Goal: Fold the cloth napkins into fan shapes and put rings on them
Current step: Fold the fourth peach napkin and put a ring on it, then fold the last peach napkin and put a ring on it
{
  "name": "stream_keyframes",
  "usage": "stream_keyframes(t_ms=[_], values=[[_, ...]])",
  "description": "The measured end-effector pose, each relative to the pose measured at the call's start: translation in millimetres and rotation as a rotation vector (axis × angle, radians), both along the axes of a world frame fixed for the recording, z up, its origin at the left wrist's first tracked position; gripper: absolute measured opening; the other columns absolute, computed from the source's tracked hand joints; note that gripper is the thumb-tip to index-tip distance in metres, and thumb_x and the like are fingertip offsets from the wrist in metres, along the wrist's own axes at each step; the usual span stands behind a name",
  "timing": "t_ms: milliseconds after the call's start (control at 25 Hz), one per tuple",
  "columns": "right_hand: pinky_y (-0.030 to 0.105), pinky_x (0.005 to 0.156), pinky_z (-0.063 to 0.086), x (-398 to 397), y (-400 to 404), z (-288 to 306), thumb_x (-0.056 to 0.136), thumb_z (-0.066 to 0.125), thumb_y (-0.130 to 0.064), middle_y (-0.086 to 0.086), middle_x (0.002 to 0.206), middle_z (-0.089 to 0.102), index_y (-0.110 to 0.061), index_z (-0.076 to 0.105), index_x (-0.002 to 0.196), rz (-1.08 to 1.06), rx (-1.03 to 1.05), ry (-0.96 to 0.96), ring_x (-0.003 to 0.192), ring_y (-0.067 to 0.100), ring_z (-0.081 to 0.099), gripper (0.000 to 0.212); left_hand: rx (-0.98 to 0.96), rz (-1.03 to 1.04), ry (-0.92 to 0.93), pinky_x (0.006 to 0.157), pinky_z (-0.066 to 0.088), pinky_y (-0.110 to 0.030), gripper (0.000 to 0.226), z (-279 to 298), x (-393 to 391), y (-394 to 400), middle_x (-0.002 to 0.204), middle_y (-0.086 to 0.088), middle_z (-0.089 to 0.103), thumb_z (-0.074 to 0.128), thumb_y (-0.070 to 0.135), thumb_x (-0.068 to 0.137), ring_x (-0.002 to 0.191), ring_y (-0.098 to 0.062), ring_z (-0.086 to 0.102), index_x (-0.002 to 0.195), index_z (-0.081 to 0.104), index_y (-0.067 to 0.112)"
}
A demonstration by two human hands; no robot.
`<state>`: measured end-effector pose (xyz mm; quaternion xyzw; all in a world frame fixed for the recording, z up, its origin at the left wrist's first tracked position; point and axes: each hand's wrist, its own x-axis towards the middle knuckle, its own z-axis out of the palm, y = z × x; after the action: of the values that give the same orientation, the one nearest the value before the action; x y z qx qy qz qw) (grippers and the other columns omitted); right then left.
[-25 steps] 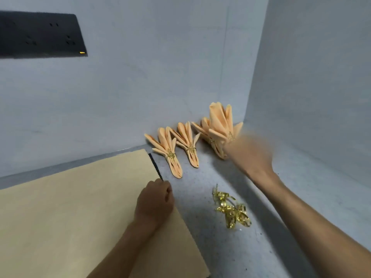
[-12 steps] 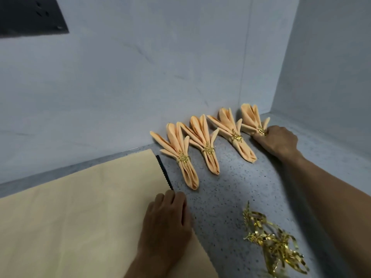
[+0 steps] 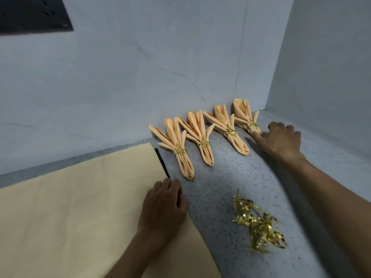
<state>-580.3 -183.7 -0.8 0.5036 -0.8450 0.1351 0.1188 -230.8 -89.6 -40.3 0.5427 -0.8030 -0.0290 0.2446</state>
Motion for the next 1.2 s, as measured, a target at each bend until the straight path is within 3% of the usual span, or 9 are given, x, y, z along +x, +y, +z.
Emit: stream_keyframes(t_ms=[120,280,520,640,760,840,1000,1120,1200], values=[[0.048,0.093,0.038,37,64,23,0.088,0.032,-0.074,0.014,0.122,0.059,-0.013,0.056,0.121,0.139,-0.018,0.072,0.110,0.035,0.051,0.073,0.019,-0.018,0.040,0.060,0.044,-0.032,0.011,2,1,0,0.078,0.004,0.054,0.053,0.021,0.091,0.072,-0.015,0.050,0.080,0.054,0.023],[0.047,0.094,0.038,106,148,48,0.089,0.036,-0.072,0.008,0.131,0.058,-0.020,0.056,0.126,0.372,-0.027,0.082,0.117,0.031,0.049,0.066,0.161,-0.075,0.207,0.079,0.044,-0.033,0.019,21,25,40,0.098,0.002,0.063,0.051,0.028,0.089,0.093,-0.018,0.054,0.099,0.063,0.018],[0.039,0.088,0.043,243,253,18,0.089,0.056,-0.056,-0.007,0.116,0.063,-0.025,0.064,0.109,0.870,0.070,-0.178,0.103,0.020,0.055,0.038,0.127,-0.064,0.134,0.083,0.043,-0.032,0.029,25,123,150,0.100,0.009,0.065,0.045,0.038,0.078,0.094,-0.018,0.056,0.092,0.066,0.024],[0.037,0.082,0.045,291,299,-21,0.086,0.053,-0.053,-0.013,0.116,0.062,-0.027,0.065,0.107,1.146,0.146,-0.177,0.099,0.017,0.056,0.036,0.250,-0.111,-0.034,0.103,0.039,-0.030,0.056,22,192,205,0.128,0.015,0.058,0.044,0.065,0.075,0.118,-0.010,0.050,0.114,0.066,0.032],[0.034,0.077,0.046,303,309,-35,0.085,0.052,-0.052,-0.016,0.116,0.064,-0.028,0.068,0.101,1.183,0.059,-0.186,0.096,0.015,0.060,0.033,0.370,-0.092,-0.008,0.112,0.025,-0.019,0.065,24,235,237,0.139,0.028,0.038,0.059,0.073,0.072,0.132,0.006,0.032,0.128,0.058,0.039],[0.035,0.075,0.048,303,306,-32,0.087,0.047,-0.052,-0.016,0.113,0.066,-0.027,0.069,0.099,1.181,0.059,-0.151,0.093,0.015,0.062,0.036,0.331,-0.075,-0.049,0.111,0.030,-0.020,0.056,26,243,244,0.136,0.031,0.038,0.062,0.066,0.078,0.131,0.007,0.034,0.126,0.059,0.039],[0.034,0.082,0.049,303,309,-20,0.090,0.048,-0.057,-0.018,0.117,0.064,-0.028,0.067,0.109,1.206,0.144,-0.089,0.099,0.014,0.059,0.039,0.223,-0.010,-0.167,0.083,0.052,-0.038,0.055,28,239,246,0.113,0.012,0.069,0.028,0.057,0.082,0.099,-0.015,0.066,0.109,0.065,0.027],[0.028,0.093,0.040,301,313,-8,0.090,0.060,-0.051,-0.022,0.122,0.057,-0.032,0.057,0.126,1.174,0.242,-0.186,0.107,0.010,0.051,0.041,0.138,0.103,-0.095,0.071,0.049,-0.037,0.029,25,236,243,0.086,0.009,0.069,0.035,0.041,0.100,0.076,-0.019,0.063,0.106,0.060,0.028],[0.030,0.080,0.042,301,310,-8,0.089,0.065,-0.030,-0.013,0.109,0.066,-0.027,0.058,0.125,1.118,0.174,-0.065,0.094,0.017,0.057,0.037,0.131,0.139,0.000,0.067,0.045,-0.037,0.018,30,236,241,0.074,0.010,0.061,0.037,0.040,0.103,0.067,-0.019,0.057,0.101,0.052,0.029]])
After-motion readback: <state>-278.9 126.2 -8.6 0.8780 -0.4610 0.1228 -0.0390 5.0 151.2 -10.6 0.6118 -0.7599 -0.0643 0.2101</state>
